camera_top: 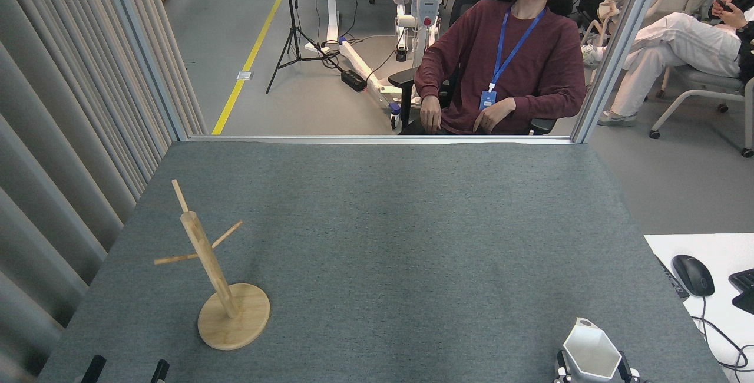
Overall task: Hang cup on storage rack
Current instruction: 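Move the right gripper onto the white hexagonal cup, then grasp the white cup with the right gripper and lift it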
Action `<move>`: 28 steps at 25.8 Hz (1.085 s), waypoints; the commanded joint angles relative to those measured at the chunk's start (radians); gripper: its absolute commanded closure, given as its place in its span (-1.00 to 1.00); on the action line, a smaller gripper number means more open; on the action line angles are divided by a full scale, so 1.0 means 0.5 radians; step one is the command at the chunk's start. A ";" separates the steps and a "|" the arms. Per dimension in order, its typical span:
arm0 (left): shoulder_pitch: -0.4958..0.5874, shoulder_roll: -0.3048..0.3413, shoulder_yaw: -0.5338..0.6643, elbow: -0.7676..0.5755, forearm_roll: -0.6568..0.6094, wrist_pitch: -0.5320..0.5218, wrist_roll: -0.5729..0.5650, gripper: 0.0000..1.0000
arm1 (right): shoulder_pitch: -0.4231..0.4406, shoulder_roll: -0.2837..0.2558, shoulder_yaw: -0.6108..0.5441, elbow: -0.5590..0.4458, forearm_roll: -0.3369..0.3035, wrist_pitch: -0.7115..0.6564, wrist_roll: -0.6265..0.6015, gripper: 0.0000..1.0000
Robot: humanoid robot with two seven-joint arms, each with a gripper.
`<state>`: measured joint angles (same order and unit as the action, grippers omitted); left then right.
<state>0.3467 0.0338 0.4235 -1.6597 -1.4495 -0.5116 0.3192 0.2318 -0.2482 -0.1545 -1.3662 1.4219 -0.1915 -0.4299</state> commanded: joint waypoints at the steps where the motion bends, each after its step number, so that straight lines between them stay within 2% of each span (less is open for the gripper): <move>1: 0.000 0.000 0.000 -0.006 0.003 0.002 0.000 -0.99 | -0.025 -0.019 0.002 0.045 -0.003 -0.004 -0.002 -0.97; 5: 0.000 0.000 0.000 -0.009 0.003 0.005 0.000 -0.99 | -0.059 -0.019 0.005 0.070 0.016 -0.004 -0.002 -0.95; 6: 0.000 0.000 0.000 -0.012 0.003 0.005 0.000 -0.99 | -0.059 -0.019 0.008 0.073 0.019 -0.004 -0.002 -0.76; 7: 0.000 0.000 0.000 -0.012 0.003 0.005 -0.003 -0.99 | -0.059 -0.019 0.020 0.073 0.025 -0.001 -0.002 -0.32; 8: 0.000 0.000 0.000 -0.012 0.003 0.005 0.000 -0.99 | -0.056 -0.022 0.039 0.073 0.025 -0.001 -0.002 -0.16; 16: -0.006 -0.006 -0.019 -0.055 -0.016 -0.011 0.000 -0.99 | -0.056 -0.025 0.036 0.039 0.006 0.009 -0.018 -0.06; 21: -0.028 0.003 -0.025 -0.049 -0.019 -0.048 0.058 -0.99 | -0.172 -0.004 0.024 0.036 -0.012 0.076 -0.018 -0.06; 28: 0.018 0.021 -0.037 -0.086 -0.037 -0.084 0.067 -0.98 | -0.332 -0.013 0.033 0.039 -0.012 -0.172 -0.042 -0.07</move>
<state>0.3435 0.0397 0.4067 -1.6884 -1.4628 -0.5467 0.3477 0.0922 -0.2544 -0.1405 -1.3507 1.4145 -0.2274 -0.4464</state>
